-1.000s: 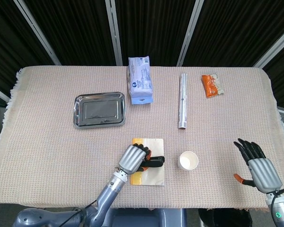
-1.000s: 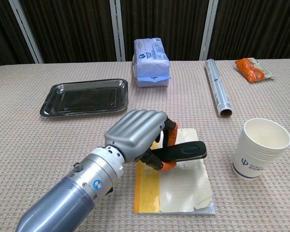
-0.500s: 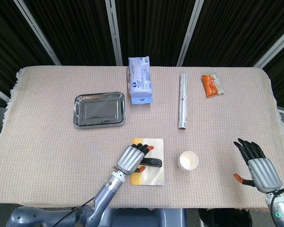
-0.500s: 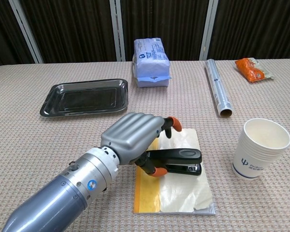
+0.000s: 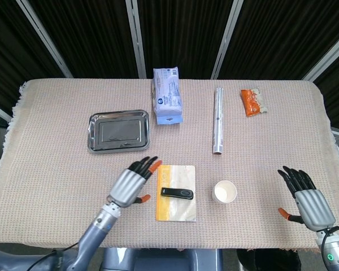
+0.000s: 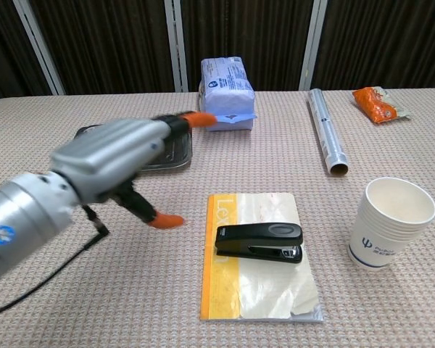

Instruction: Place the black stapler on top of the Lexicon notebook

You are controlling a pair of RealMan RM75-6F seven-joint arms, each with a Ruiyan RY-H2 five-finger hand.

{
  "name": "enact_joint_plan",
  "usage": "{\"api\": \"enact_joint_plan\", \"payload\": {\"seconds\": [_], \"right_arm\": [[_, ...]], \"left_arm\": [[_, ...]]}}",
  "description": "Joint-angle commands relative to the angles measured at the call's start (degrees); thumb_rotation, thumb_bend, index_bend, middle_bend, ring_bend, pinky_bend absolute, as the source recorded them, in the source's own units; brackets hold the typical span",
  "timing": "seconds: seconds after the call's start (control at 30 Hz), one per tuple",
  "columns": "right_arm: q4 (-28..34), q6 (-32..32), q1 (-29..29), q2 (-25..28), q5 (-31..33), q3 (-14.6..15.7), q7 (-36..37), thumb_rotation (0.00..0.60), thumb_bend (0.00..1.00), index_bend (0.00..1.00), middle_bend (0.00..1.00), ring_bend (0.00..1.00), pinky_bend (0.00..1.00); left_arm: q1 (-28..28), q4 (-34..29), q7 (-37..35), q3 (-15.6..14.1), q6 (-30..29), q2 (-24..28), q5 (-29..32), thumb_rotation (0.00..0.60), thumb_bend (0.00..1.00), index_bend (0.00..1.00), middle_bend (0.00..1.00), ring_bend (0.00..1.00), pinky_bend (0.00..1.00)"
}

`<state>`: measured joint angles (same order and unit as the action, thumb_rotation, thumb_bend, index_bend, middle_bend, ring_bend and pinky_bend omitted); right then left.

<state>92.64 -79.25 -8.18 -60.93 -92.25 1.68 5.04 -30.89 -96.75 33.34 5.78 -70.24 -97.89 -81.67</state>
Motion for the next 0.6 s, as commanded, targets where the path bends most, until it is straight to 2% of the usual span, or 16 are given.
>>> {"api": "enact_joint_plan", "payload": {"seconds": [0.03,0.13,0.27,0.37,0.6], "right_arm": [[0.0,0.2,0.0,-0.1,0.6,-0.2,-0.2,0.600,0.15,0.00,0.00,0.00,0.00],[-0.1,1.0,-0.1,-0.3,1.7,-0.5,-0.6,0.600,0.15,0.00,0.00,0.00,0.00],[0.0,1.8,-0.4,-0.8,2.1,-0.4,-2.2,0.597,0.15,0.00,0.00,0.00,0.00],[0.5,2.0,-0.4,-1.2,1.8,-0.3,-3.4,0.597,0.15,0.00,0.00,0.00,0.00],[0.8,2.4,-0.4,-1.4,2.3,-0.2,-4.4,0.600,0.15,0.00,0.00,0.00,0.00]], "left_arm": [[9.5,-11.3,5.9,-5.3,-11.9,16.1,-2.5,0.600,0.15,0.00,0.05,0.05,0.23],[15.7,-11.2,8.2,-7.6,-19.8,20.0,-1.7,0.600,0.15,0.00,0.04,0.05,0.22],[22.4,-9.3,10.0,-10.2,-26.1,20.7,1.4,0.600,0.16,0.00,0.05,0.04,0.20],[24.3,-7.9,8.6,-10.9,-26.9,21.4,1.4,0.600,0.17,0.00,0.05,0.04,0.19],[25.2,-7.5,3.2,-8.4,-27.0,23.0,1.8,0.600,0.17,0.00,0.05,0.04,0.19]]}}
